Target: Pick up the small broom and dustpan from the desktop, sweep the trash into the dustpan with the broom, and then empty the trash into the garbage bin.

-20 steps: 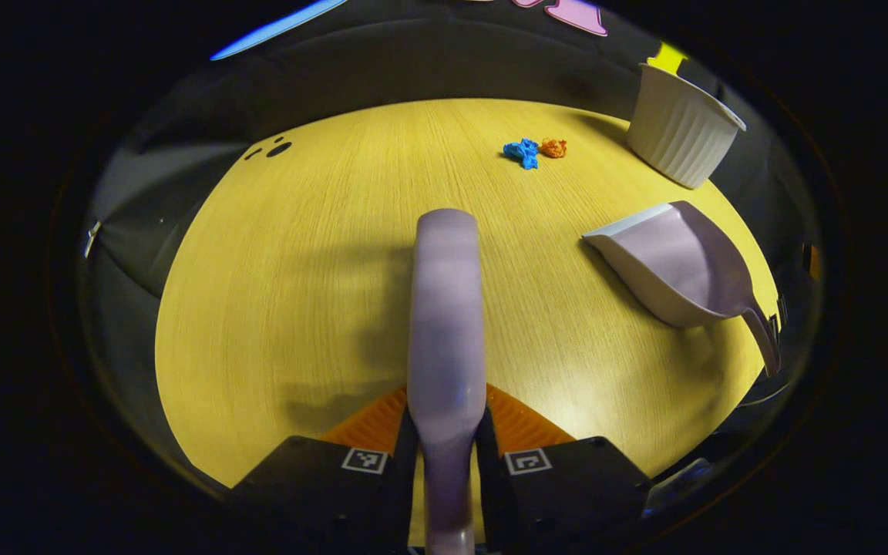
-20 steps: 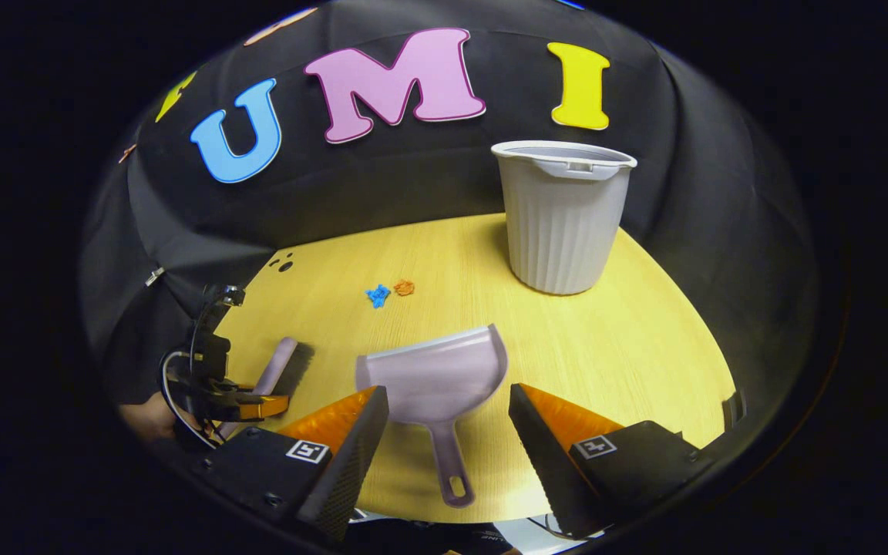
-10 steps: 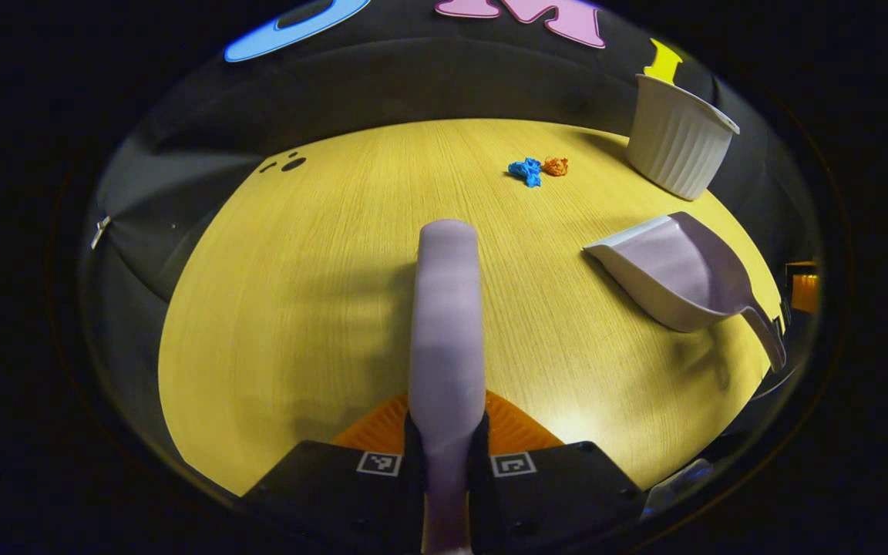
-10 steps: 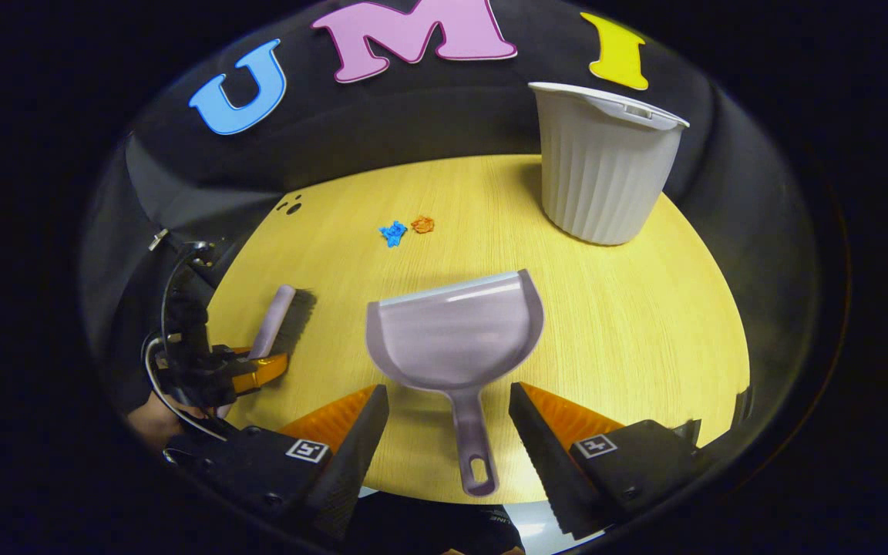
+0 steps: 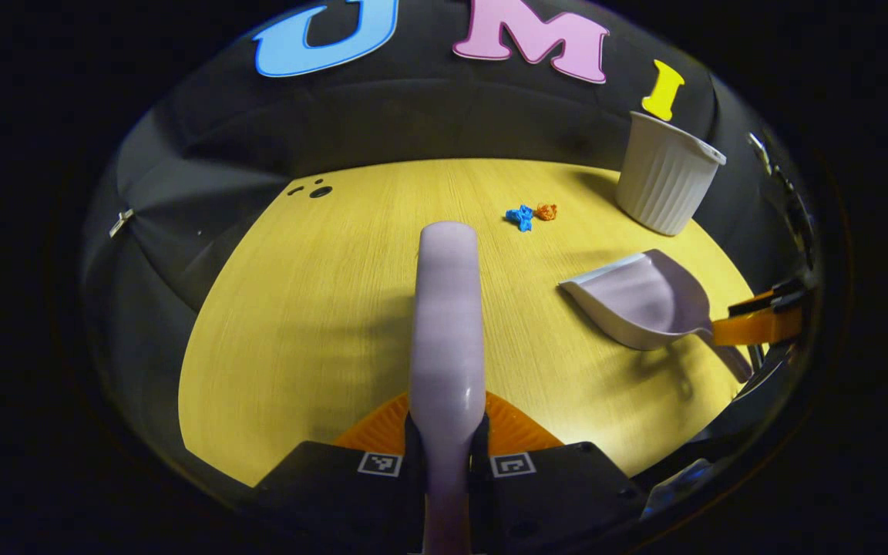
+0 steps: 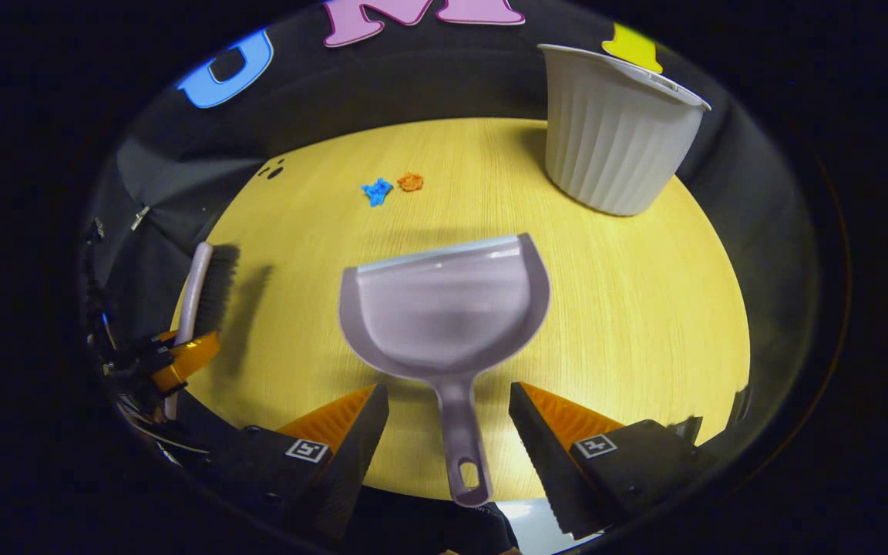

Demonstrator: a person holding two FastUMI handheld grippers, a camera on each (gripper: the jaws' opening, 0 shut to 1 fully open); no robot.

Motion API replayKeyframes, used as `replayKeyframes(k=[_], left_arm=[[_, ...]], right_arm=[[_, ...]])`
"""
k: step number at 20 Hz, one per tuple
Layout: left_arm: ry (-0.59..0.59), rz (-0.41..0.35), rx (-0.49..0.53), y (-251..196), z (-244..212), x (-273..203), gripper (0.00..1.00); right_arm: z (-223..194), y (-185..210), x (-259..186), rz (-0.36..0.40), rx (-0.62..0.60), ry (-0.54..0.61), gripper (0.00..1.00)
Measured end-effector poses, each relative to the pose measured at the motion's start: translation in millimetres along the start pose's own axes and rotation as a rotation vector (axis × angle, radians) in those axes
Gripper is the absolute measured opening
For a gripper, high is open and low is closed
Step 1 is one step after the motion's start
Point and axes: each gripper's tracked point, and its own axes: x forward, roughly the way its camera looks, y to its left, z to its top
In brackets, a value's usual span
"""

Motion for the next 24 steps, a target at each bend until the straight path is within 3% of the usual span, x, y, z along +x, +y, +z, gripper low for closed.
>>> replayKeyframes(k=[10, 12, 13, 14, 16, 18, 21, 24], left_arm=[[0.062, 0.044, -0.135, 12, -21, -27, 0.27], [0.07, 0.053, -0.143, 14, -21, -27, 0.27], [0.075, 0.06, -0.145, 15, -21, -27, 0.27], [0.079, 0.064, -0.144, 15, -21, -26, 0.27], [0.09, 0.071, -0.141, 14, -19, -23, 0.26], [0.105, 0.071, -0.133, 11, -17, -17, 0.27], [0.122, 0.068, -0.108, 5, -6, -7, 0.27], [0.137, 0.045, -0.062, 0, 11, 13, 0.27]], right_arm=[[-11, -11, 59, -0.067, -0.093, 0.106, 0.98], [-14, -11, 66, -0.068, -0.092, 0.123, 0.89], [-16, -11, 68, -0.071, -0.09, 0.133, 0.73], [-15, -11, 70, -0.074, -0.095, 0.136, 0.64], [-14, -14, 70, -0.087, -0.128, 0.124, 0.55], [-13, -12, 69, -0.074, -0.154, 0.129, 0.38], [-17, -16, 66, -0.045, -0.187, 0.143, 0.4], [-20, -17, 66, -0.012, -0.253, 0.193, 0.35]])
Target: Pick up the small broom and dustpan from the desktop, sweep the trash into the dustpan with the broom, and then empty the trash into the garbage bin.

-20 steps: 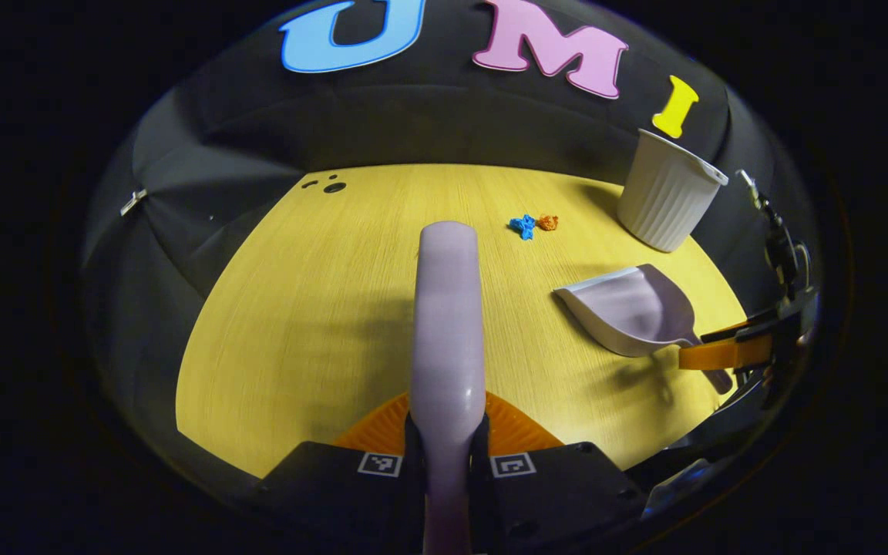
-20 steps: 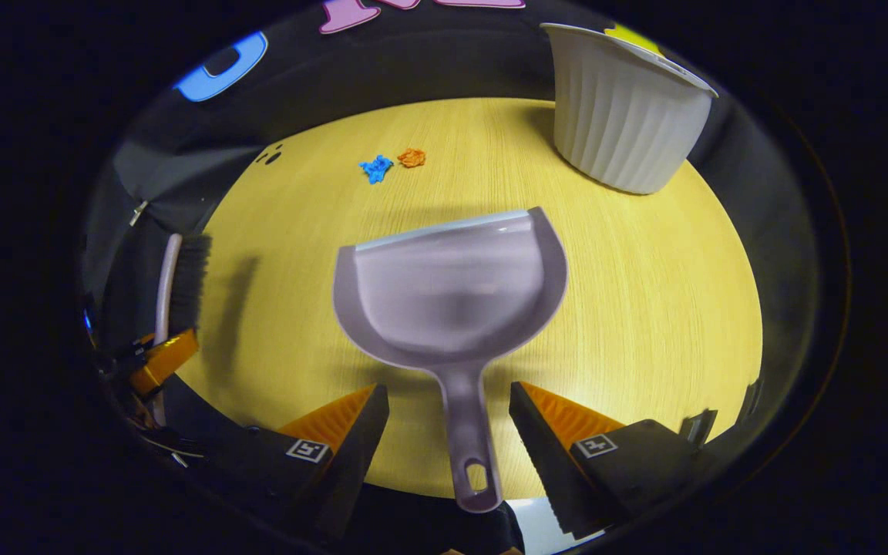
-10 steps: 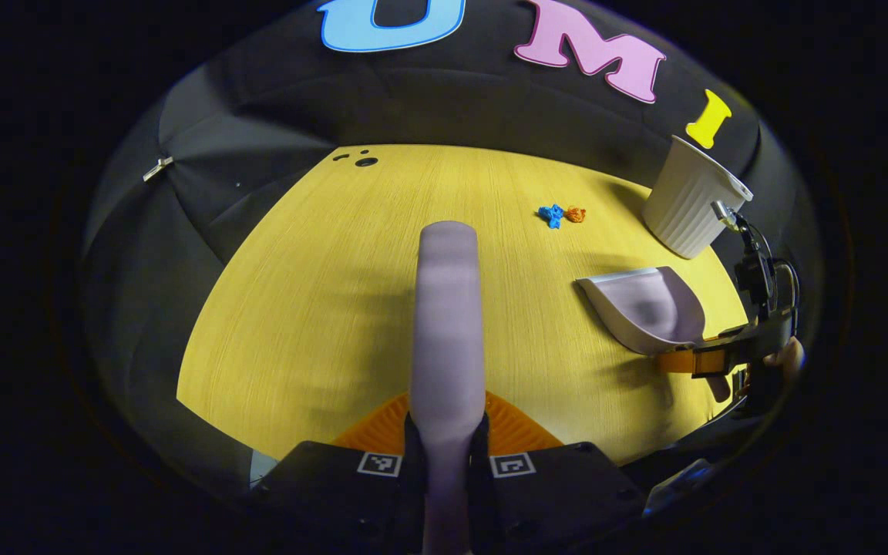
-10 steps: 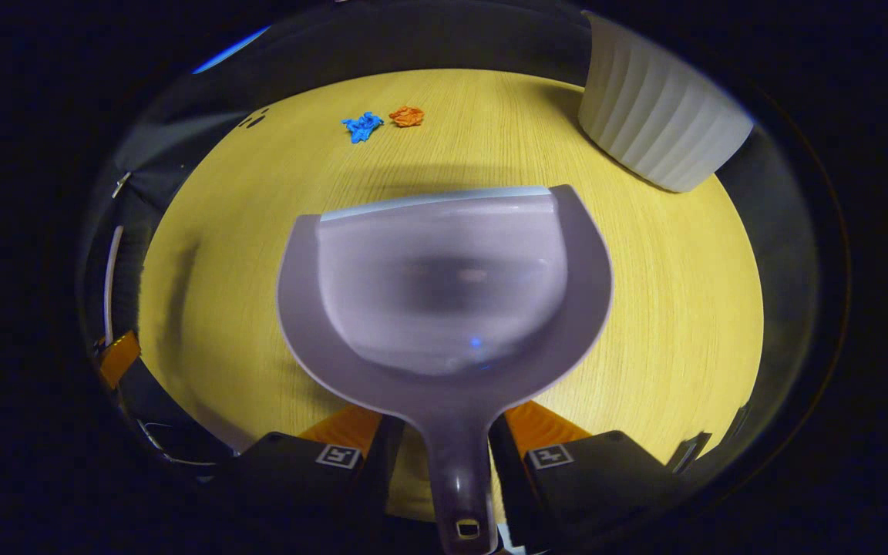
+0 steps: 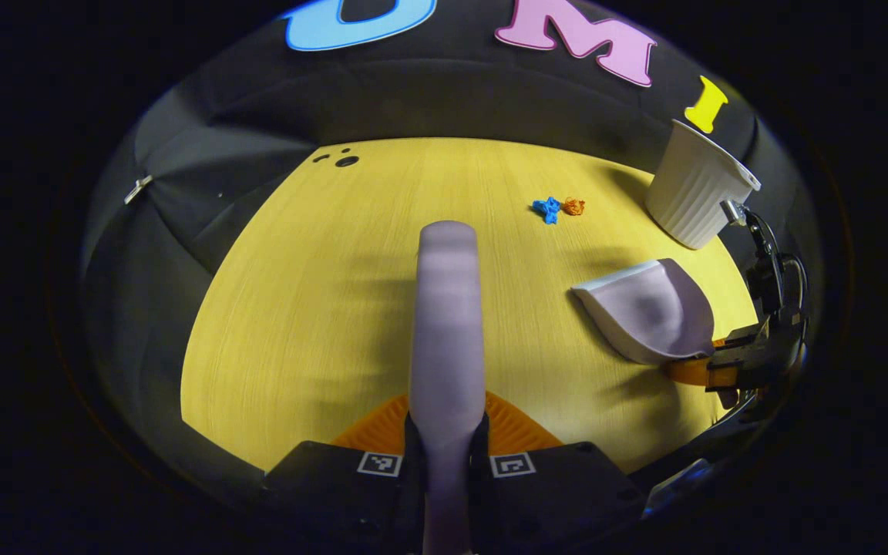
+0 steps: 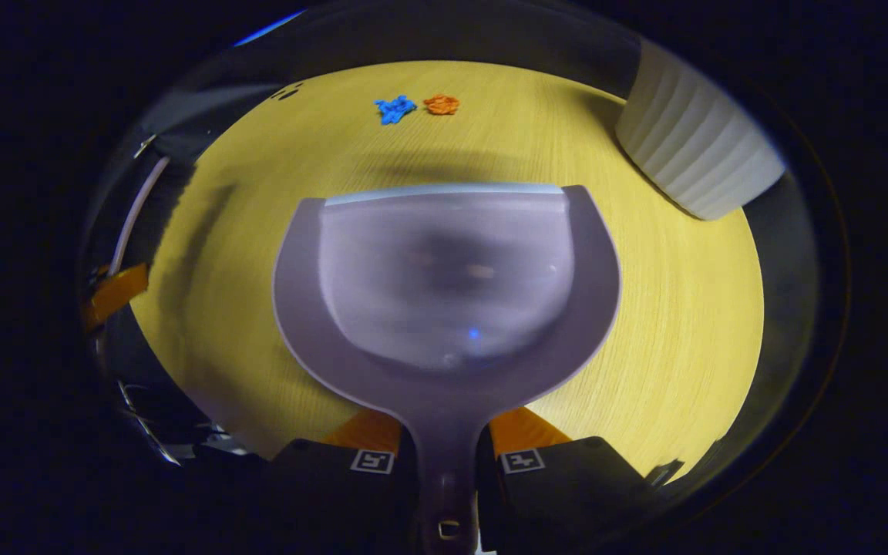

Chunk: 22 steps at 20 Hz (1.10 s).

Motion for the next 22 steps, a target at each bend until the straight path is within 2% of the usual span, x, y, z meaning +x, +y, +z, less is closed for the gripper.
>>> replayKeyframes(k=[1, 2, 7, 10, 11, 12, 14, 15, 17, 18, 19, 22], left_arm=[[0.006, -0.009, 0.023, -2, 8, 6, 0.27], [0.012, -0.016, 0.049, -3, 15, 11, 0.27], [0.022, -0.049, 0.182, -11, 66, 46, 0.27], [0.018, -0.064, 0.258, -15, 102, 75, 0.27], [0.012, -0.061, 0.301, -16, 116, 86, 0.27], [0.007, -0.052, 0.347, -15, 130, 97, 0.28], [-0.008, -0.06, 0.443, -20, 164, 122, 0.28], [-0.028, -0.064, 0.478, -24, 180, 132, 0.27], [-0.054, -0.071, 0.557, -31, 205, 150, 0.27], [-0.055, -0.084, 0.605, -37, 213, 158, 0.27], [-0.057, -0.1, 0.658, -44, 221, 170, 0.26], [-0.036, -0.184, 0.806, -73, 230, 191, 0.27]], right_arm=[[-1, -2, 0, 0.002, -0.004, -0.001, 0.38], [-1, -4, -1, 0.002, -0.022, -0.003, 0.35], [6, -18, -10, 0.006, -0.053, -0.03, 0.35], [14, -35, -13, -0.023, -0.076, -0.054, 0.35], [15, -37, -12, -0.027, -0.082, -0.051, 0.38], [15, -38, -13, -0.023, -0.076, -0.051, 0.34], [14, -38, -17, -0.001, -0.048, -0.048, 0.37], [14, -37, -17, 0.007, -0.05, -0.041, 0.34], [15, -40, -16, 0.012, -0.082, -0.029, 0.35], [16, -41, -14, 0.015, -0.103, -0.025, 0.38], [17, -41, -13, 0.02, -0.125, -0.018, 0.35], [15, -40, -10, 0.041, -0.17, 0.002, 0.35]])
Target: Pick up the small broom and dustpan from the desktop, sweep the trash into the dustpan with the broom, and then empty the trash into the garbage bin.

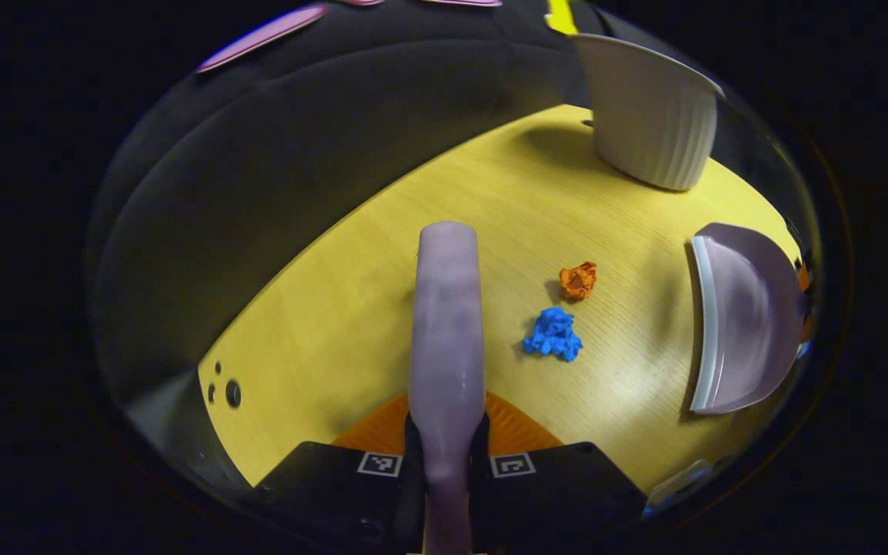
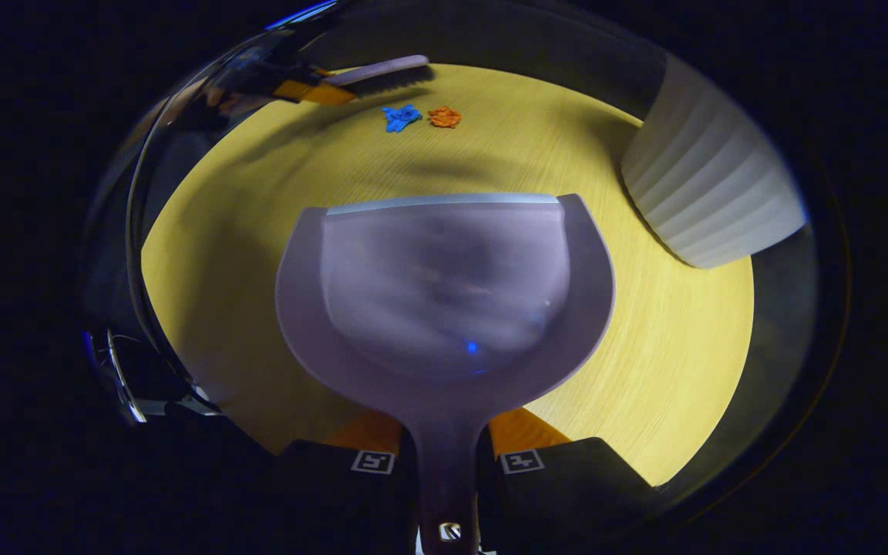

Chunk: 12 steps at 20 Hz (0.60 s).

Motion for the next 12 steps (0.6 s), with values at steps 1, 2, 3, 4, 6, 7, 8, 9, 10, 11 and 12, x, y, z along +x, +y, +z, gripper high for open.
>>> replayKeyframes(k=[1, 2, 3, 4, 6, 7, 8, 9, 10, 11, 12], left_arm=[[0.009, -0.036, 0.045, -8, 4, 8, 0.26], [0.022, -0.069, 0.088, -15, 7, 13, 0.27], [0.033, -0.102, 0.127, -22, 10, 17, 0.29], [0.048, -0.134, 0.162, -29, 10, 21, 0.26], [0.067, -0.193, 0.225, -42, 13, 20, 0.27], [0.077, -0.224, 0.243, -51, 12, 18, 0.28], [0.088, -0.254, 0.251, -63, 12, 16, 0.27], [0.101, -0.284, 0.259, -74, 9, 13, 0.26], [0.115, -0.311, 0.27, -86, 4, 11, 0.28], [0.126, -0.329, 0.287, -98, 1, 7, 0.27], [0.126, -0.346, 0.303, -110, 1, 3, 0.27]], right_arm=[[-2, 0, 0, 0.002, -0.008, 0.004, 0.34], [-2, 0, 2, 0.003, -0.016, 0.009, 0.35], [-2, 0, 2, 0.003, -0.022, 0.01, 0.35], [-2, -1, 3, 0.002, -0.027, 0.011, 0.35], [-2, 0, 1, 0.002, -0.033, 0.008, 0.35], [-1, 2, -2, 0.002, -0.038, 0.004, 0.35], [-2, 3, -1, 0.003, -0.041, 0.002, 0.35], [-3, 3, 0, 0.004, -0.045, 0.002, 0.35], [-3, 3, 1, 0.004, -0.05, -0.001, 0.35], [-4, 3, 0, 0.004, -0.055, -0.002, 0.35], [-5, 3, 0, 0.003, -0.058, -0.006, 0.35]])
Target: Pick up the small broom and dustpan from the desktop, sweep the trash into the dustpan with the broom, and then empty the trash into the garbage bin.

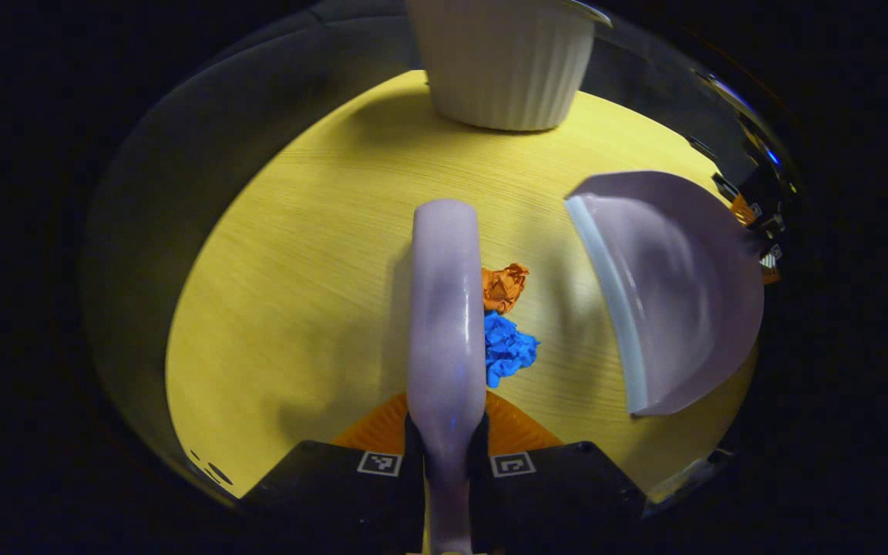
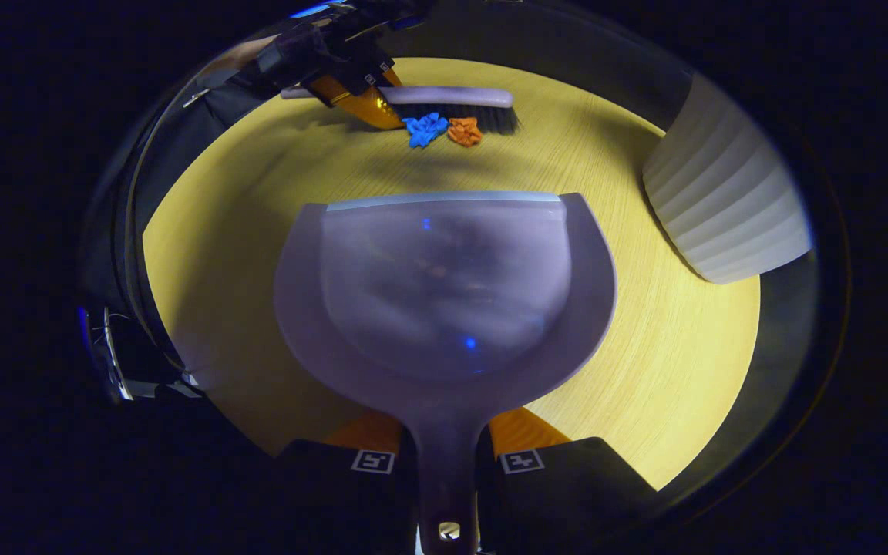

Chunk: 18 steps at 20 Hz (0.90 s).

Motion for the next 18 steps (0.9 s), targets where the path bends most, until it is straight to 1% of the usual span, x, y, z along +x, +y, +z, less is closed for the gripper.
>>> replayKeyframes(k=[1, 2, 4, 5, 6, 8, 9, 11, 12, 13, 14, 15, 18], left_arm=[[0.015, -0.027, 0.001, -15, -1, 1, 0.26], [0.026, -0.051, -0.008, -30, -2, -1, 0.28], [0.041, -0.103, -0.028, -58, -1, -4, 0.27], [0.044, -0.135, -0.05, -74, 1, -5, 0.25], [0.049, -0.173, -0.083, -92, 1, -6, 0.28], [0.055, -0.247, -0.163, -131, -1, -7, 0.28], [0.048, -0.27, -0.211, -144, -4, -9, 0.27], [0.017, -0.302, -0.332, -154, -7, -17, 0.27], [-0.01, -0.312, -0.396, -161, -6, -21, 0.27], [-0.034, -0.31, -0.447, -167, -7, -27, 0.25], [-0.059, -0.292, -0.482, -169, -13, -33, 0.27], [-0.089, -0.264, -0.508, -170, -15, -40, 0.26], [-0.176, -0.2, -0.604, -175, -21, -69, 0.27]], right_arm=[[0, -1, 1, -0.002, -0.003, -0.002, 0.35], [-1, 0, 1, -0.003, -0.005, -0.006, 0.35], [-1, 1, 3, -0.001, -0.004, -0.011, 0.35], [-1, 1, 4, 0.0, -0.005, -0.015, 0.35], [-2, 1, 5, -0.001, -0.003, -0.019, 0.35], [-6, 3, 0, 0.008, 0.019, -0.016, 0.34], [-5, 3, -2, 0.008, 0.019, -0.023, 0.34], [-3, 3, 3, 0.009, 0.026, -0.027, 0.35], [-3, 3, 3, 0.012, 0.032, -0.03, 0.34], [-1, 3, 3, 0.014, 0.039, -0.03, 0.35], [-3, 2, 5, 0.017, 0.045, -0.033, 0.34], [-2, 2, 4, 0.021, 0.051, -0.036, 0.35], [-1, 1, 2, 0.008, 0.045, -0.049, 0.34]])
